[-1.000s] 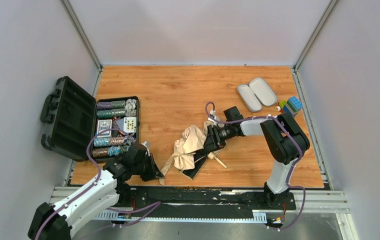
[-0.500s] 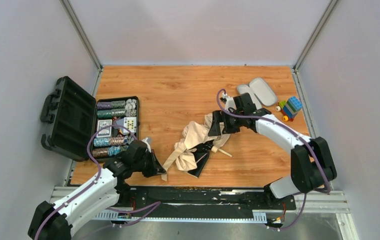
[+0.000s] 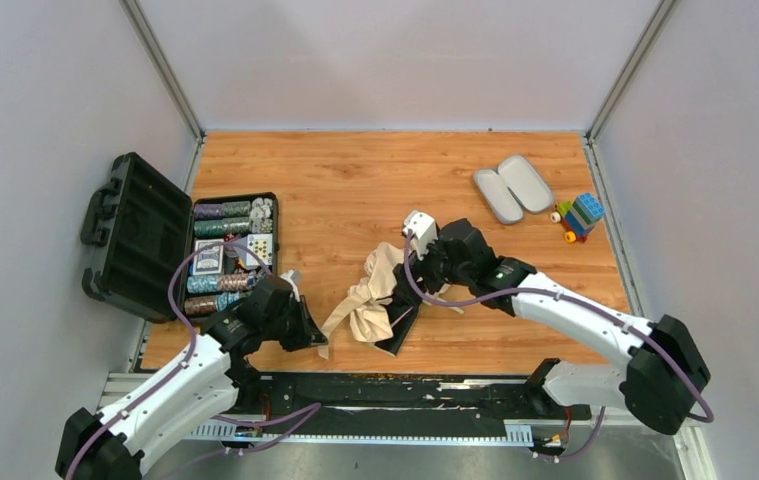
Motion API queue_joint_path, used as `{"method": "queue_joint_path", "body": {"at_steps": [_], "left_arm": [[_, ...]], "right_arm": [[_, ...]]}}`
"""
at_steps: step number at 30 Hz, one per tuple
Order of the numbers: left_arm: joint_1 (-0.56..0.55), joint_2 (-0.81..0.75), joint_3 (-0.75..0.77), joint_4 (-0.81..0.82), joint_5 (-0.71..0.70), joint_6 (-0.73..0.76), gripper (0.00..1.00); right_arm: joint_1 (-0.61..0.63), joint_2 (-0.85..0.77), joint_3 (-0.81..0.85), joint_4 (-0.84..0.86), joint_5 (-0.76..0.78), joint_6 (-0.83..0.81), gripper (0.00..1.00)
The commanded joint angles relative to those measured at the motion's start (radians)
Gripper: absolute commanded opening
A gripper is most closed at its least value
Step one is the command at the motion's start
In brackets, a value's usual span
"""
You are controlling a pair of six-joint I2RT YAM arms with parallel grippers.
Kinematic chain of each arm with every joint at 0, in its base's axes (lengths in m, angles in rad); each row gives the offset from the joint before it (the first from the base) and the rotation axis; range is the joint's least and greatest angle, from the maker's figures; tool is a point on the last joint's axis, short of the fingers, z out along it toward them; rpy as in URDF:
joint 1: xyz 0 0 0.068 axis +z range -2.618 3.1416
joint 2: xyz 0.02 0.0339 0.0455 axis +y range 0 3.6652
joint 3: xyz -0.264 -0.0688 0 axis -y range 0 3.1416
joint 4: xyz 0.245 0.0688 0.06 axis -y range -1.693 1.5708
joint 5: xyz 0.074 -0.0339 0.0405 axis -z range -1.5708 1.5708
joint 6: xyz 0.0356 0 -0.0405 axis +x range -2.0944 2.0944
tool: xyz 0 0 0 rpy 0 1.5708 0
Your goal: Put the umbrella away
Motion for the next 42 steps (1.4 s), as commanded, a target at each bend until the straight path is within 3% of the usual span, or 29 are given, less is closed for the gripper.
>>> {"method": "queue_joint_path", "body": {"at_steps": [1,5,9,12,15,17,23,27,33,36,39,42], "left_arm": [[-0.003,-0.024,0.074,-0.103,-0.064,0.050,0.00],[-0.004,-0.019,0.051,-0.085,-0.030,0.044,0.00],[-0.004,-0.014,0.050,-0.113,-0.060,0.052,0.00],[-0.004,-0.019,0.068,-0.147,-0.090,0.062,0.00],[-0.004,-0.020,0.086,-0.147,-0.082,0.055,0.00],[-0.004,-0.025,0.096,-0.126,-0.041,0.035,0.00],[-0.003,-0.114,0.180,-0.096,0.113,-0.041,0.00],[-0.004,-0.145,0.171,-0.063,0.161,-0.066,0.00],[-0.007,-0.132,-0.032,0.031,0.150,-0.094,0.00],[-0.020,-0.113,-0.123,0.090,0.129,-0.100,0.00],[-0.021,-0.081,-0.173,0.165,0.145,-0.108,0.00],[-0.022,-0.053,-0.180,0.219,0.153,-0.098,0.00]], "right_arm": [[0.013,0.106,-0.084,0.154,0.074,-0.097,0.99],[0.057,0.197,-0.169,0.320,0.067,-0.106,1.00],[0.069,0.340,-0.173,0.359,0.094,-0.073,0.99],[0.070,0.406,-0.197,0.407,0.113,-0.042,0.91],[0.068,0.432,-0.196,0.425,0.082,-0.003,0.77],[0.068,0.412,-0.175,0.405,0.018,0.029,0.61],[0.045,0.295,-0.069,0.318,-0.293,0.255,0.17],[-0.036,0.334,-0.072,0.394,-0.555,0.392,0.00],[-0.181,0.526,-0.109,0.447,-0.702,0.497,0.01],[-0.217,0.586,-0.114,0.440,-0.651,0.500,0.06],[-0.226,0.598,-0.092,0.415,-0.600,0.497,0.19],[-0.225,0.574,-0.051,0.305,-0.501,0.474,0.53]]}}
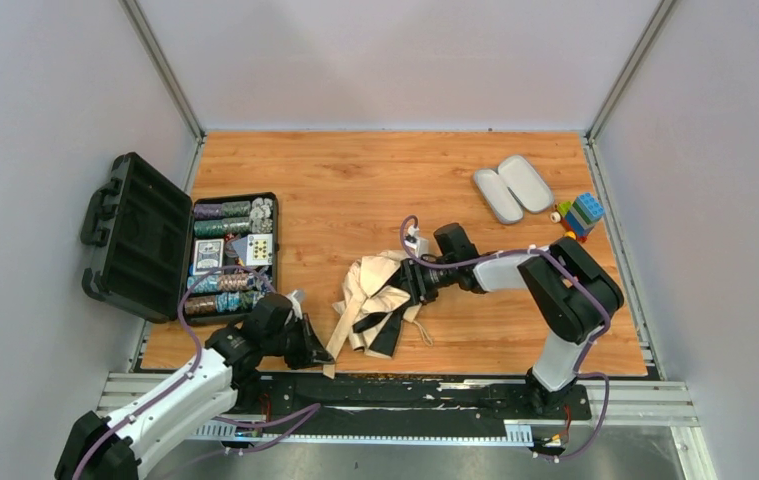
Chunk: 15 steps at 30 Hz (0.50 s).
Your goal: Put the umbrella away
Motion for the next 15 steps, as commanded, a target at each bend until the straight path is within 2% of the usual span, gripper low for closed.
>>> {"method": "queue_joint_path", "body": {"at_steps": [1,7,15], "left_arm": [[-0.004,0.034,0.000,0.129,0.006,0.008,0.00],[-0.005,0.119,0.042,0.123,-0.059,0.064,0.00],[-0.005,0.159,0.053,0.139,-0.073,0.077,0.00]], "right_arm": [[-0.013,-0.019,0.058,-0.157,0.197,0.012,0.61],[-0.015,-0.190,0.105,-0.435,0.367,-0.086,0.85],[-0.032,-0.410,0.172,-0.708,0.501,-0.177,0.88]]}}
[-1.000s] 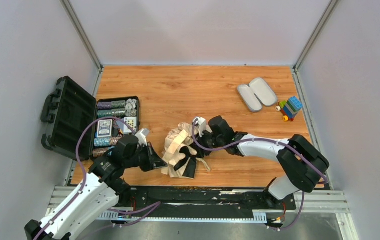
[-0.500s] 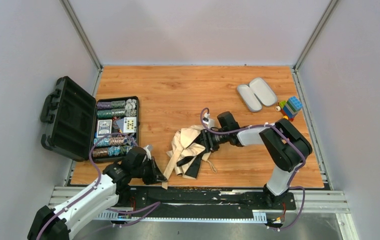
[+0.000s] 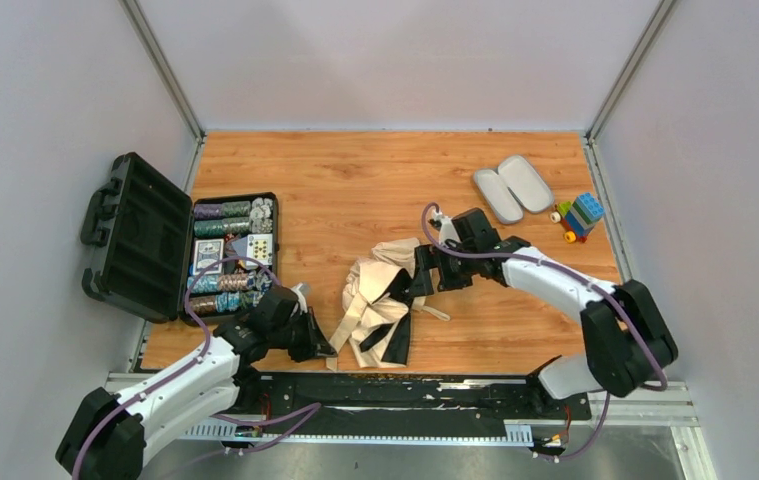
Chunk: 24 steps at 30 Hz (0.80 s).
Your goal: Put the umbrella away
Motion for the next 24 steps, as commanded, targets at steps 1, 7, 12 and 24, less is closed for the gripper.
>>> {"method": "queue_joint_path", "body": {"at_steps": [1,7,12,24], "left_arm": [[-0.004,0.003,0.018,0.014,-0.043,0.026,0.00],[-0.003,0.000,0.013,0.019,-0.047,0.015,0.00],[-0.003,-0.008,0.009,0.013,-0.050,0.011,0.00],[-0.003,-0.008,0.007,-0.010,-0.076,0.018,0.00]], "right_arm": [[-0.005,-0.136,0.083,-0.189,0.117,-0.089,0.88],[0.178,-0.319,0.104,-0.148,0.235,-0.393,0.89],[0.417,-0.382,-0.039,0.070,0.387,-0.682,0.96],[0.462,-0.052,-0.143,0.486,0.458,-0.863,0.99]]}}
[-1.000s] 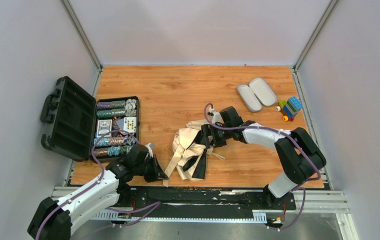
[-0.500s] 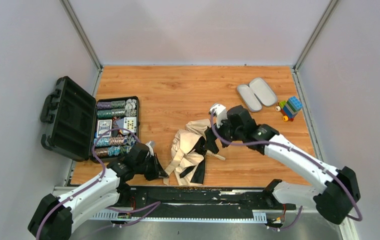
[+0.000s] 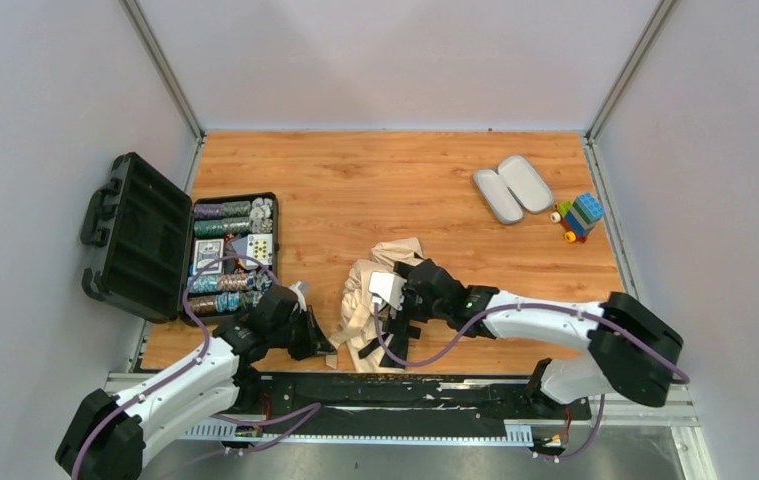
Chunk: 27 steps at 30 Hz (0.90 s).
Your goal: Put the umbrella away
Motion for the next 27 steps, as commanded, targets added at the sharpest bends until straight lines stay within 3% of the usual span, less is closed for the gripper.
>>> {"method": "queue_joint_path", "body": {"at_steps": [1,4,7,13,15,19,23,27], "left_arm": [[-0.003,0.003,0.004,-0.021,-0.049,0.017,0.00],[-0.003,0.002,0.006,-0.042,-0.055,0.020,0.00],[-0.003,-0.021,0.010,-0.077,-0.071,0.019,0.00],[-0.004,-0.061,0.076,-0.157,-0.074,0.021,0.00],[-0.003,-0.088,0.131,-0.225,-0.082,0.036,0.00],[-0.004,-0.145,0.214,-0.309,-0.091,0.047,0.00],[-0.005,-0.136,0.193,-0.233,0.020,0.011,0.00],[-0.012,-0.156,0.117,-0.217,-0.008,-0.005,0.00]], "right_arm": [[-0.003,0.140,0.028,0.236,0.028,-0.061,0.99],[-0.014,0.242,-0.001,0.323,0.017,0.009,0.95],[-0.013,0.287,-0.050,0.390,-0.002,0.081,0.81],[-0.015,0.243,-0.052,0.346,-0.133,0.243,0.18],[-0.025,0.182,-0.018,0.285,-0.204,0.340,0.07],[-0.139,0.110,0.034,0.327,-0.488,0.645,0.00],[-0.257,0.240,0.117,0.302,-0.689,0.850,0.00],[-0.331,0.411,0.145,0.317,-0.831,0.939,0.00]]}}
